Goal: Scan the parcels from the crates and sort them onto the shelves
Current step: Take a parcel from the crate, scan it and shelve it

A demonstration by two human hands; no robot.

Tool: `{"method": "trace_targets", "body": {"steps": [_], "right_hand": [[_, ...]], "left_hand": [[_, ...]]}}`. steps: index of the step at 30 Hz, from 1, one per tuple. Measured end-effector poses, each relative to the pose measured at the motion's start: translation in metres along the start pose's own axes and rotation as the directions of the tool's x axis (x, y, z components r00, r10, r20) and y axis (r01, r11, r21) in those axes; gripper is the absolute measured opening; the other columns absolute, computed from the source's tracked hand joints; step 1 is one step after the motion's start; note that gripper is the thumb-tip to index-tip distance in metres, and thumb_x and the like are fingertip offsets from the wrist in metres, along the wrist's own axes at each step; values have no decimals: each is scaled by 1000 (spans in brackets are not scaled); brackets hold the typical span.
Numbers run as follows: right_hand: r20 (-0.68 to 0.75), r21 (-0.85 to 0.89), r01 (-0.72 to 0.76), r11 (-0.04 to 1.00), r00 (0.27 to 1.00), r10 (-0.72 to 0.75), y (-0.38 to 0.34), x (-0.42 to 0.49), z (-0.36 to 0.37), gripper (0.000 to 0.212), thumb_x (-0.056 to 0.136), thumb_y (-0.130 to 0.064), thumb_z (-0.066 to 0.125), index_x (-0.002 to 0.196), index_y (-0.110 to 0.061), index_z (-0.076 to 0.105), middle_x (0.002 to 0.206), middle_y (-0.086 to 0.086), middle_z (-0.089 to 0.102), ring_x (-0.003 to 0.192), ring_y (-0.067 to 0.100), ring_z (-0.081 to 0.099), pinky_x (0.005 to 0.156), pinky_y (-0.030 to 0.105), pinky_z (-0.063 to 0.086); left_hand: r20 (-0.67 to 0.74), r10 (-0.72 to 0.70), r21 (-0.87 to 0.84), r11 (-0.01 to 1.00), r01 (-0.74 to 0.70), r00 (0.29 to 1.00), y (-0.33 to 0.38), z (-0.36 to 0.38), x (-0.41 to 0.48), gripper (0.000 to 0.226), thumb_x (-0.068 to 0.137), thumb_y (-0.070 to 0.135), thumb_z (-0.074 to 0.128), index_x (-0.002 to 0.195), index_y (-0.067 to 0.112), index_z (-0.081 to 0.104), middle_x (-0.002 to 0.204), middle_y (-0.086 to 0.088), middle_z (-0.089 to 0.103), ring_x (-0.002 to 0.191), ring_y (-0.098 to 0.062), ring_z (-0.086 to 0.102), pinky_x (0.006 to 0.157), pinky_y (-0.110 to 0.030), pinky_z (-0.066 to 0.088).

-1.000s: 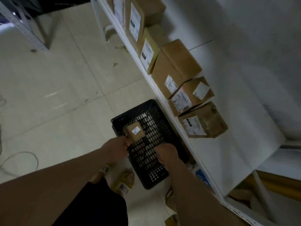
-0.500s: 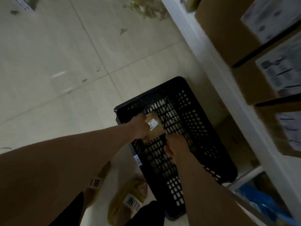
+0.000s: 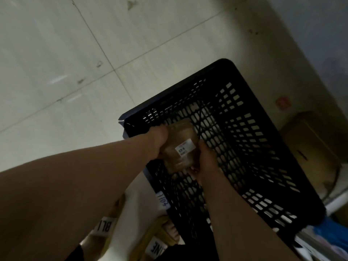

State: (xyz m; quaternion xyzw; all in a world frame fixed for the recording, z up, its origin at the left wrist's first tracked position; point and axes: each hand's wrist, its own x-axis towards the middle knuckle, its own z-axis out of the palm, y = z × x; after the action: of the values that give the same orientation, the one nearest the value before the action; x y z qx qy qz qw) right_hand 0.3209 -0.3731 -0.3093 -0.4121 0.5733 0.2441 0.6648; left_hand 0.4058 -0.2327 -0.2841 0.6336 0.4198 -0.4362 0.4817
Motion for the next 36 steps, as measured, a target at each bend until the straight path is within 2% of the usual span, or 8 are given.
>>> {"method": "trace_targets", "body": {"steps": [3, 9, 15, 18, 22, 27, 31, 36], "right_hand": [[-9, 87, -18, 996, 1000, 19, -8, -50, -19, 59, 96, -68, 45, 133, -25, 62, 122, 3, 67, 106, 25, 63, 72, 34, 53], [-46, 112, 21, 993, 999, -16, -36, -190, -33, 61, 81, -67, 68, 126, -26, 63, 115, 4, 69, 106, 30, 64, 69, 39, 56], [171, 117, 108, 987, 977, -127, -83, -346, -33, 42, 91, -43, 69, 125, -18, 68, 124, 14, 68, 106, 36, 66, 77, 49, 58], [328, 154, 100, 983, 933, -146, -106, -418, -30, 40, 95, -50, 60, 112, -15, 68, 91, 11, 75, 70, 28, 73, 62, 42, 60], [392, 116, 171, 978, 897, -203, -127, -511, -17, 75, 86, -81, 42, 136, -28, 62, 127, 12, 69, 111, 37, 68, 93, 60, 53], [398, 94, 325, 941, 854, -334, -137, -602, -17, 77, 79, -86, 45, 125, -30, 70, 126, 11, 70, 121, 38, 63, 102, 66, 44], [415, 147, 447, 882, 782, -466, -128, -653, -25, 65, 89, -75, 54, 138, -33, 61, 141, 10, 61, 130, 40, 55, 106, 71, 37], [169, 136, 522, 842, 825, -539, -106, -706, -30, 57, 97, -58, 54, 146, -28, 50, 146, 5, 53, 129, 34, 53, 101, 63, 47]], "left_hand": [[-20, -1, -73, 997, 0, 1000, 4, -7, -62, 61, 98, 47, 61, 145, 14, 40, 128, -10, 59, 97, -27, 63, 70, -39, 62], [166, -21, -86, 996, 35, 986, 12, -44, -200, 59, 92, 36, 74, 141, 21, 45, 133, -7, 57, 115, -32, 60, 92, -51, 58], [306, 137, -147, 985, -95, 942, 29, -102, -342, 42, 94, 5, 66, 129, 24, 52, 131, -3, 55, 124, -30, 52, 99, -50, 50], [289, 240, -171, 965, -197, 927, 35, -129, -412, 53, 89, -9, 57, 126, 29, 57, 125, -5, 59, 120, -32, 54, 99, -54, 49], [307, 296, -401, 902, -159, 905, 39, -153, -500, 42, 81, 2, 46, 112, 18, 70, 114, -12, 62, 101, -34, 56, 83, -49, 51], [310, 409, -464, 853, -239, 859, 44, -167, -587, 39, 88, 51, 66, 105, 16, 70, 105, -10, 69, 104, -35, 62, 84, -49, 54], [378, 534, -479, 812, -334, 756, 33, -179, -639, 39, 88, 40, 69, 117, 15, 73, 115, -12, 73, 104, -28, 68, 79, -35, 56], [362, 675, -447, 731, -515, 643, 16, -198, -678, 32, 87, 12, 71, 115, 1, 62, 108, -12, 71, 80, -13, 74, 63, -19, 56]]}}
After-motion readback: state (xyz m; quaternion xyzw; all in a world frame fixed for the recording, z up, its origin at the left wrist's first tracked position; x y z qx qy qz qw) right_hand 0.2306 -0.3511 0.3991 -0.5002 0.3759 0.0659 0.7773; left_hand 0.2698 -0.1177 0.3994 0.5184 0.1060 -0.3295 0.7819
